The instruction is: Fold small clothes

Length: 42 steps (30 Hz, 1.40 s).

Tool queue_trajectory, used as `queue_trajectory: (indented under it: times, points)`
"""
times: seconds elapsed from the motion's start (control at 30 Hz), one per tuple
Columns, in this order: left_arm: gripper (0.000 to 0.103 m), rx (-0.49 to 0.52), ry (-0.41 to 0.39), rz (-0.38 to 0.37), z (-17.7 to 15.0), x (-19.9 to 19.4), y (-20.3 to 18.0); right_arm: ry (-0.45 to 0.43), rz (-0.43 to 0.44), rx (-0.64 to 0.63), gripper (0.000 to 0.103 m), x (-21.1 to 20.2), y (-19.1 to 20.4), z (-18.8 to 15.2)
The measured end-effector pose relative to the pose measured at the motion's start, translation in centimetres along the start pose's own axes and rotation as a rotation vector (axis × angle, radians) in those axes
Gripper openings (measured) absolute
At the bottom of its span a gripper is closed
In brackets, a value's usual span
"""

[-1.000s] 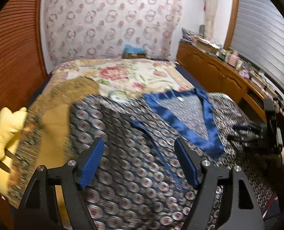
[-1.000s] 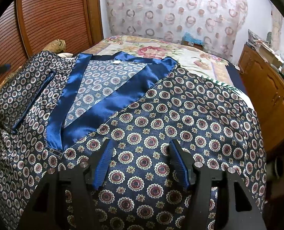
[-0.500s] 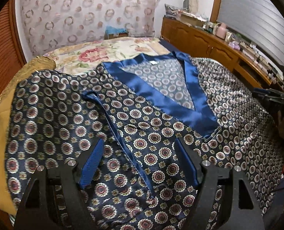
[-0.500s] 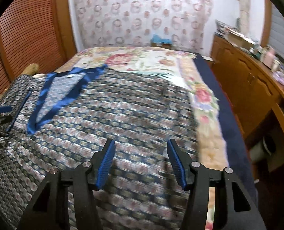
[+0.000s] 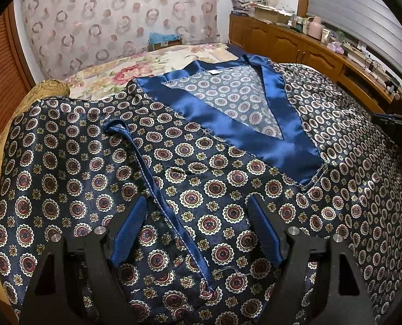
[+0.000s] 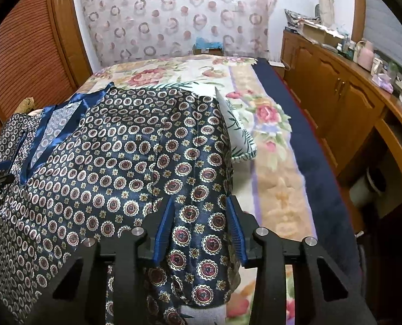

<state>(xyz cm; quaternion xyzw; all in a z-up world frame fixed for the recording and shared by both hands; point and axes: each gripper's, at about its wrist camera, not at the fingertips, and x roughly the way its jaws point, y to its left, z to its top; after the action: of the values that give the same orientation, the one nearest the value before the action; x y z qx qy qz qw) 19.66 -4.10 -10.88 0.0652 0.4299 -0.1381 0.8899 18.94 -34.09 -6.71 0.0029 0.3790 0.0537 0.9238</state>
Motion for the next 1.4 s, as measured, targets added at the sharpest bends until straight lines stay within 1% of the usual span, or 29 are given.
queue_trajectory:
  times: [0.07, 0.1, 0.2, 0.27, 0.3, 0.37, 0.47, 0.53, 0.63, 0.8, 0.9, 1.0, 1.2, 1.23, 1.37, 1.4]
  points:
    - [0.082, -0.004, -0.001, 0.000, 0.0, 0.0, 0.1, 0.008, 0.004, 0.001, 0.035, 0.3, 0.1, 0.1]
    - [0.082, -0.004, 0.000, 0.001, 0.1, 0.1, 0.1, 0.014, 0.007, 0.002, 0.034, 0.5, 0.2, 0.1]
    - [0.086, 0.000, 0.003, -0.001, 0.1, 0.1, 0.1, 0.015, -0.013, -0.001, 0.028, 0.9, 0.3, 0.1]
    - [0.092, 0.004, 0.007, -0.004, 0.2, 0.3, -0.1, 0.014, -0.027, -0.001, 0.018, 0.9, 0.2, 0.1]
    - [0.093, 0.008, 0.011, -0.006, 0.2, 0.5, -0.2, 0.014, -0.037, -0.005, 0.016, 0.9, 0.2, 0.2]
    - [0.093, 0.008, 0.011, -0.006, 0.2, 0.5, -0.2, 0.017, -0.051, -0.020, 0.010, 0.9, 0.3, 0.3]
    - [0.093, 0.009, 0.011, -0.005, 0.2, 0.5, -0.2, 0.019, -0.079, -0.054, 0.003, 1.0, 0.7, 0.3]
    - [0.093, 0.009, 0.011, -0.005, 0.2, 0.5, -0.2, 0.021, -0.080, -0.066, 0.000, 1.0, 0.9, 0.4]
    - [0.093, 0.008, 0.011, -0.005, 0.2, 0.4, -0.2, 0.001, -0.050, -0.058, 0.000, 0.8, 1.2, 0.4]
    - [0.093, 0.008, 0.011, -0.006, 0.2, 0.5, -0.2, -0.045, 0.031, -0.038, 0.000, -0.6, 2.4, 0.8]
    - [0.093, 0.008, 0.011, -0.006, 0.2, 0.5, -0.2, -0.075, 0.070, -0.064, 0.000, -1.7, 4.0, 1.1]
    - [0.093, 0.009, 0.011, -0.006, 0.2, 0.5, -0.2, -0.085, 0.115, -0.094, 0.000, -2.0, 5.7, 1.3]
    - [0.093, 0.008, 0.011, -0.006, 0.2, 0.5, -0.1, -0.046, 0.218, -0.132, 0.000, -0.9, 8.6, 0.2]
    - [0.093, 0.008, 0.011, -0.006, 0.3, 0.5, -0.1, -0.034, 0.230, -0.136, 0.000, -0.4, 8.5, 0.1]
    - [0.093, 0.008, 0.011, -0.006, 0.2, 0.5, -0.1, 0.032, 0.244, -0.148, 0.000, 1.6, 9.4, -1.2]
    - [0.093, 0.008, 0.011, -0.006, 0.2, 0.5, -0.2, 0.021, 0.240, -0.151, 0.000, 1.6, 9.5, -1.4]
